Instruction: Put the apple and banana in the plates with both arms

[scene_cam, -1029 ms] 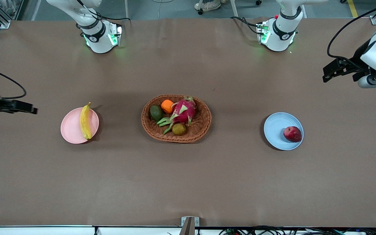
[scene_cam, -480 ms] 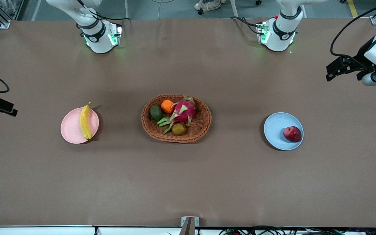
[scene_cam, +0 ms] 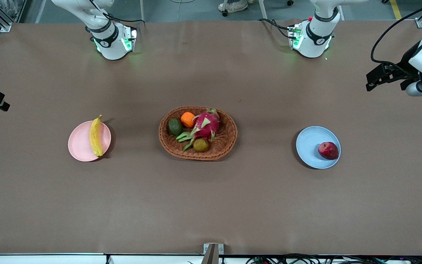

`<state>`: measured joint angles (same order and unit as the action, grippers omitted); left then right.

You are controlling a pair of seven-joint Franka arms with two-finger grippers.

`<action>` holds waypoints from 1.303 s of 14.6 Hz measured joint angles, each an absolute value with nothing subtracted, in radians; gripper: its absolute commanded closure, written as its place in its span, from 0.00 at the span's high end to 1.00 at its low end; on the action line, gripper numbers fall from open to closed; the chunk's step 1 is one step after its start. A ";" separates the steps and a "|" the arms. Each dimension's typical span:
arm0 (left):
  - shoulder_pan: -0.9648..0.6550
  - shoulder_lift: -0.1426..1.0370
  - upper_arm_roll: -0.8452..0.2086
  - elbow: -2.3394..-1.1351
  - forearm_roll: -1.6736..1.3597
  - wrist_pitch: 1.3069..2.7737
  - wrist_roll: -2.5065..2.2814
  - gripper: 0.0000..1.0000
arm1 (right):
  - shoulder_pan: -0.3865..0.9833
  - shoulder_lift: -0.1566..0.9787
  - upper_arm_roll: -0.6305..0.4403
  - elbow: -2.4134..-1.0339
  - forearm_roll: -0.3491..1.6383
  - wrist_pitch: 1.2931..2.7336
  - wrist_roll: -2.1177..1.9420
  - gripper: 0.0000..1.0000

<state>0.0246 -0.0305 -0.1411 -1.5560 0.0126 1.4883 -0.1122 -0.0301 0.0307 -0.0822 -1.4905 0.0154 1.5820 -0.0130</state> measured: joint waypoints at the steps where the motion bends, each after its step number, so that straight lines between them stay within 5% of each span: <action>1: 0.025 -0.031 -0.141 -1.556 0.013 1.488 -0.112 1.00 | -0.030 0.025 -0.082 -1.502 0.015 1.587 -0.013 1.00; 19: 0.025 -0.031 -0.141 -1.556 0.013 1.489 -0.070 1.00 | -0.075 -0.025 -0.026 -1.589 0.015 1.668 -0.017 1.00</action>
<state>0.0246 -0.0306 -0.1411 -1.5560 0.0126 1.4888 -0.0697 -0.0750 -0.0253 -0.0261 -1.5888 0.0152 1.6680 -0.0169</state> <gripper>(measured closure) 0.000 0.000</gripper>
